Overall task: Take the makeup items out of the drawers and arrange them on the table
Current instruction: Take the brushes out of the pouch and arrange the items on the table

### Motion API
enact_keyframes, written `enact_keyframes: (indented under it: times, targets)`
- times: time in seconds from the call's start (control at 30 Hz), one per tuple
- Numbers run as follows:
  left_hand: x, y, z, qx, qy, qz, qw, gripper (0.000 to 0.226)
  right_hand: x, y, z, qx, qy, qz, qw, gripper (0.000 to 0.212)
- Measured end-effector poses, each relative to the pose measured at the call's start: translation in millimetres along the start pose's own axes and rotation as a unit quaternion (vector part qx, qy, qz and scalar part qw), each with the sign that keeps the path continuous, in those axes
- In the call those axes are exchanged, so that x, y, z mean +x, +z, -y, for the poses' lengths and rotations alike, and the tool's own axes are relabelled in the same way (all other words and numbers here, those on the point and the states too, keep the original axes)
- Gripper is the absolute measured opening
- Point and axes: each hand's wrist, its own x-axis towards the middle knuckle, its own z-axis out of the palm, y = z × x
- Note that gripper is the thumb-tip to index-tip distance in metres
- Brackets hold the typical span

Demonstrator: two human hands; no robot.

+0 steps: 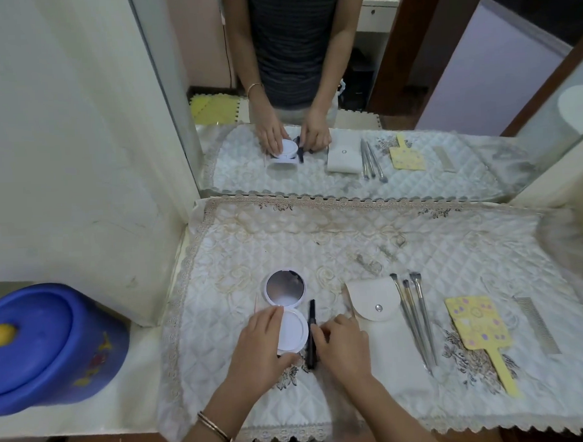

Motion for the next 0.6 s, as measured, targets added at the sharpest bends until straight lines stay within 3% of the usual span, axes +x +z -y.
enact_keyframes:
  times: [0.13, 0.27, 0.4, 0.5, 0.6]
  targets:
    - [2.1, 1.0, -4.7, 0.002, 0.027, -0.028, 0.999, 0.072, -5.8, -5.8, -14.4, 0.118, 0.003, -0.066, 0.991, 0.014]
    - [5.9, 6.3, -25.0, 0.056, 0.074, 0.013, 0.996, 0.073, -9.0, -7.6, -24.7, 0.152, 0.014, -0.024, 0.988, 0.024]
    - [14.0, 9.6, -36.9, 0.086, 0.088, 0.061, 0.990, 0.077, -3.4, -4.7, -19.2, 0.185, 0.015, -0.010, 0.983, 0.018]
    - [12.8, 16.1, -28.8, 0.117, 0.083, 0.051, 0.988, 0.085, 1.4, -5.2, -12.3, 0.189, 0.010, -0.003, 0.982, 0.005]
    - [16.1, 29.5, -24.6, 0.126, 0.110, 0.010, 0.986, 0.090, 3.0, -4.2, -8.1, 0.187, 0.014, 0.002, 0.982, 0.014]
